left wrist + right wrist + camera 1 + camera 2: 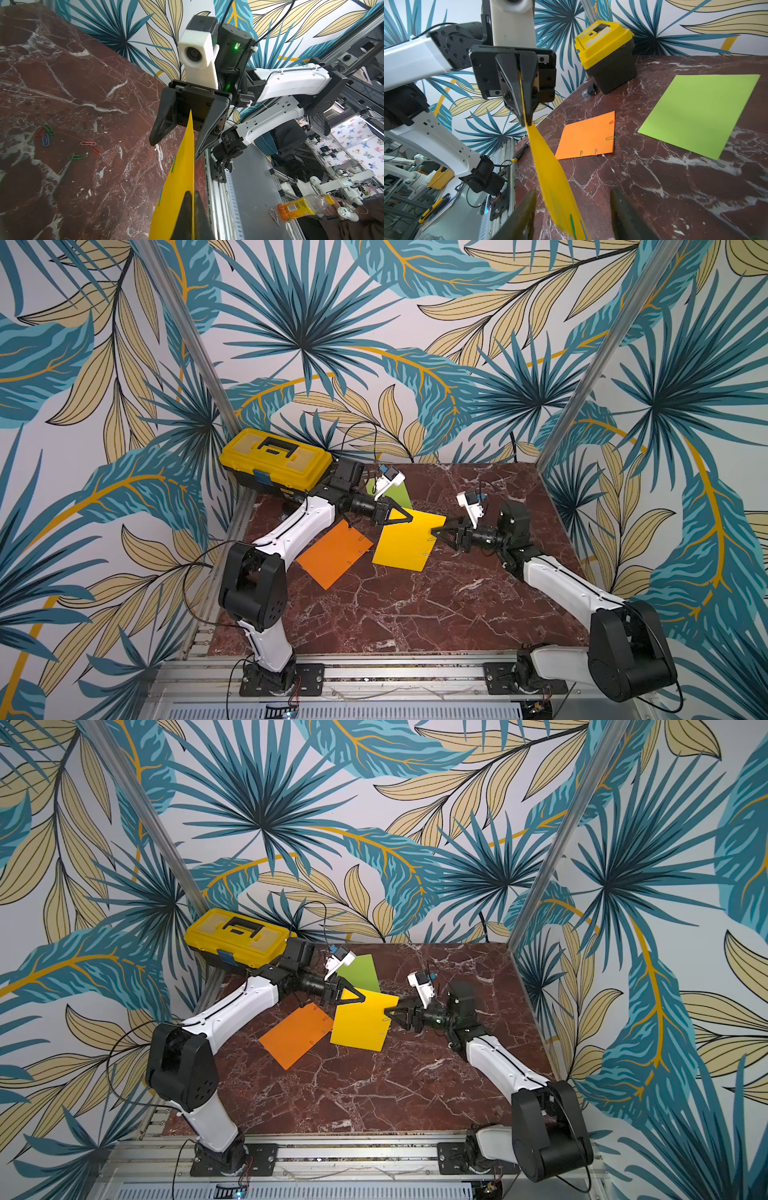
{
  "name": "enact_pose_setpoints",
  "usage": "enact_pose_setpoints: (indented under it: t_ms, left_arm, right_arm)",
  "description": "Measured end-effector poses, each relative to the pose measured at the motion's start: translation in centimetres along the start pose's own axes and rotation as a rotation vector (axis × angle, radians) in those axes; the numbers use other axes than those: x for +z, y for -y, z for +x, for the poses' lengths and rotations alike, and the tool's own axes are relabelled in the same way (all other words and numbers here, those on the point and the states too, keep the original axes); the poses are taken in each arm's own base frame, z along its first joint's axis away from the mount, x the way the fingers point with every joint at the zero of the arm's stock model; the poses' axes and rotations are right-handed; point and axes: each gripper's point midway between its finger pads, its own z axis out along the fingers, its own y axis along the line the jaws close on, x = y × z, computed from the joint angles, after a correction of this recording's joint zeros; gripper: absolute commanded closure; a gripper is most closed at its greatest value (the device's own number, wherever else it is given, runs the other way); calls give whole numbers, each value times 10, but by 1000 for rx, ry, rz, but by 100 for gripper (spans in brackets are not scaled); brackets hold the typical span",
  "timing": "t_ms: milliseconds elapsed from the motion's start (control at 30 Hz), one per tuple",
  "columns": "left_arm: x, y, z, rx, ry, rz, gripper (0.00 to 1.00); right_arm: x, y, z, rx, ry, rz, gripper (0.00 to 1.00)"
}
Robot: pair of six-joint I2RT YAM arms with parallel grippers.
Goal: Unclip the paperclips from the documents
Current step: Adjust the document.
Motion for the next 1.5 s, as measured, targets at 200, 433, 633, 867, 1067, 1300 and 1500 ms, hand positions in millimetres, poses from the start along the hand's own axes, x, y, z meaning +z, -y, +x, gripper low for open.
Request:
enact_pose_setpoints:
  t_ms: [200, 433, 633, 867, 1067, 1300, 1500]
  left_arm:
    - [0, 0, 0, 0, 0, 1, 100]
    - [0, -1, 0, 1, -1, -5, 100]
    - [0, -5, 1, -7, -3, -27, 64]
    - [0, -8, 10, -25, -9, -51, 56]
    - [-2, -4, 20, -50, 9, -55, 57]
    - [-2, -6, 20, -59, 27, -52, 61]
    - [-1, -6, 19, -61, 30, -47, 77]
  right_arm:
    - [15, -16, -7, -21, -7, -72, 72]
    - [22, -24, -4, -8, -21, -111, 100]
    - [22, -25, -4, -11, -18, -111, 100]
    - [19, -27, -8, -16, -13, -97, 100]
    - [13, -34, -26, -59, 15, -85, 100]
    - [8, -35, -33, -77, 27, -63, 100]
    - [8, -35, -37, -78, 30, -56, 100]
